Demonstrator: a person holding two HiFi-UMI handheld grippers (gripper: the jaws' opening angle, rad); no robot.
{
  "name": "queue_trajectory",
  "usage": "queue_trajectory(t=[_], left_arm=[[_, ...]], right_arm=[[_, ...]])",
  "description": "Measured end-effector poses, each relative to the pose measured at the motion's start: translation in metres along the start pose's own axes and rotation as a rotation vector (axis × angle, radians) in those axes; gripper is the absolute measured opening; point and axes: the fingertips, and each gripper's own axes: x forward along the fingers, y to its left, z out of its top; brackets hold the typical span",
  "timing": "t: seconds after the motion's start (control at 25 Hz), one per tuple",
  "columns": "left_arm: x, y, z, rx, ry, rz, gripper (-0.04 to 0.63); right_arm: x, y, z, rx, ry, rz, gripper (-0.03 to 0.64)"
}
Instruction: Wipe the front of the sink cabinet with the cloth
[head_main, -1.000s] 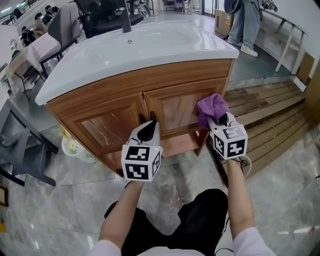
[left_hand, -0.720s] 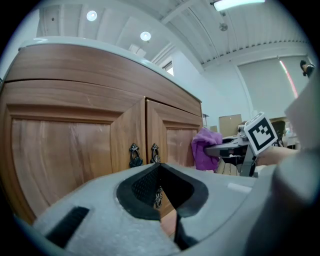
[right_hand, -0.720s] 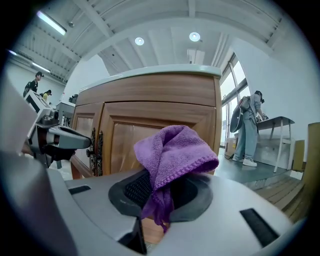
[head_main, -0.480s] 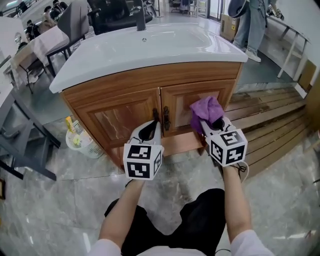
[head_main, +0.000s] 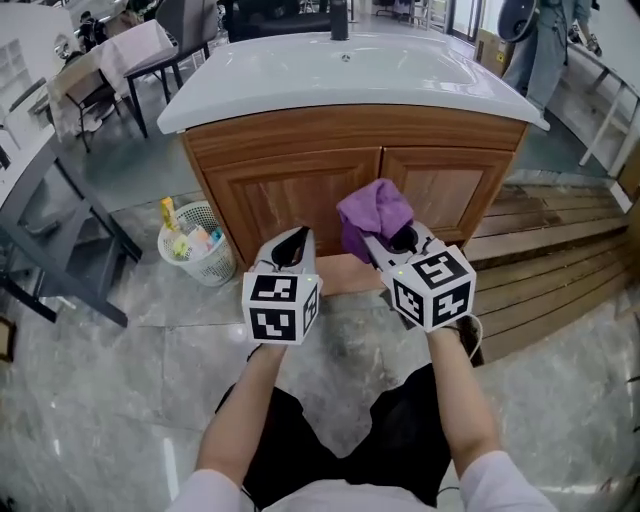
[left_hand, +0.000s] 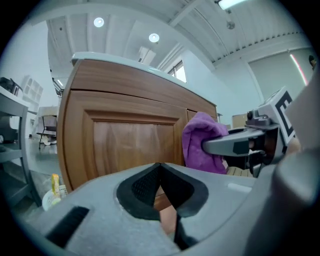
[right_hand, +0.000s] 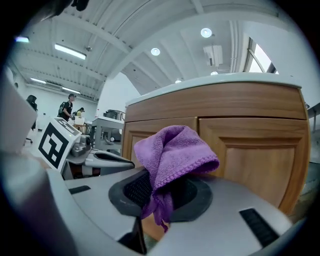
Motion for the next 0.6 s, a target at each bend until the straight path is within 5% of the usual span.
queue_trajectory(t=[0.32,0.6], left_arm=[[-0.045,0.062,-0.02,-0.007,0.012,0.133,0.005],[-0.077,0.1,-0.045,-0.026,0.038,0.209,0.005]], right_arm=[[0.059,0.101,-0.004,-0.036,0.004,0.186,0.072],[0.099,0.152,-0.022,-0.063,-0.003,0.228,0.072]])
